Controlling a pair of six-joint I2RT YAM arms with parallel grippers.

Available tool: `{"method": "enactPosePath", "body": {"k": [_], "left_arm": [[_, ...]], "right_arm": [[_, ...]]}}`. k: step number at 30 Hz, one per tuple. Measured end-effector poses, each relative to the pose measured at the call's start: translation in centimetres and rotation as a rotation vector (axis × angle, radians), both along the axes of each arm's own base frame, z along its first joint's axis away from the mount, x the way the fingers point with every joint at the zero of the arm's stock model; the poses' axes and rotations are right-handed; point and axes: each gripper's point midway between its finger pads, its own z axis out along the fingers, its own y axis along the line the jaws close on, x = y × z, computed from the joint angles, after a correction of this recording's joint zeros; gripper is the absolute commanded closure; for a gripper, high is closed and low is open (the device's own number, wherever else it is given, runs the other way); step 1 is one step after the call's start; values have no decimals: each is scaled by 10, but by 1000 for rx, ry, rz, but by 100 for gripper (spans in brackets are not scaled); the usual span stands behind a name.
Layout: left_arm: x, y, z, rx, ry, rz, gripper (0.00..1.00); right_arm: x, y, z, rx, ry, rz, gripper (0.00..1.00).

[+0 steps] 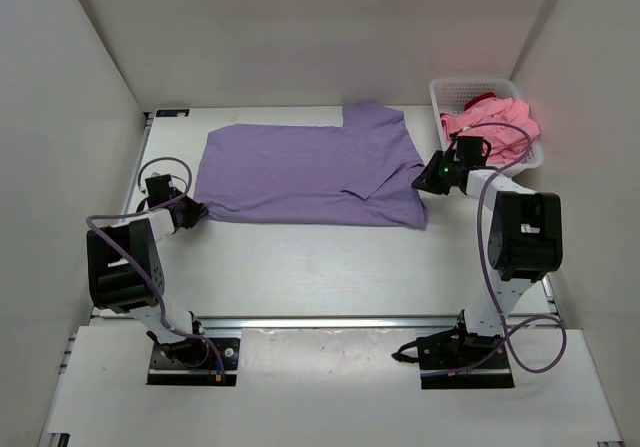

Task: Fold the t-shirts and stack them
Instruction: Fold the flattened tshirt in 1/3 of the way

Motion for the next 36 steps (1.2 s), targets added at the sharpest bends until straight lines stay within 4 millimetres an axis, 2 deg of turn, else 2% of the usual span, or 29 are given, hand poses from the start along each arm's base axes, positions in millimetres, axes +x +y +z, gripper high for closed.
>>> {"method": "enactPosePath", "body": {"k": [2, 3, 5, 8, 19, 22, 27, 29, 33, 36], "left_arm": [[0, 0, 0, 1, 0, -1, 100], [0, -1, 0, 1, 0, -1, 100], [0, -1, -1, 0, 0, -3, 100], [0, -2, 0, -3, -3, -2, 100], [1, -2, 0, -4, -6, -2, 100], [1, -3, 1, -4, -6, -5, 100], [1, -3, 1, -4, -6, -5, 100], [1, -3, 1, -4, -6, -5, 100], [1, -3, 1, -4, -6, -5, 100], [1, -3, 1, -4, -6, -5, 100]], "right_arm": [[1, -2, 3, -13, -18, -4, 81], [-3, -3, 2, -17, -19, -9, 76], [-20, -5, -3, -19, -2, -24, 69], [-37, -10, -10, -29, 36, -38, 74], [-44, -14, -17, -53, 79, -55, 72], [-46, -14, -20, -51, 90, -54, 74], [-48, -12, -26, -41, 110, -49, 95], [-48, -12, -27, -34, 113, -46, 100], [-44, -13, -23, -28, 105, -49, 100], [-32, -14, -12, -29, 76, -49, 99]]}}
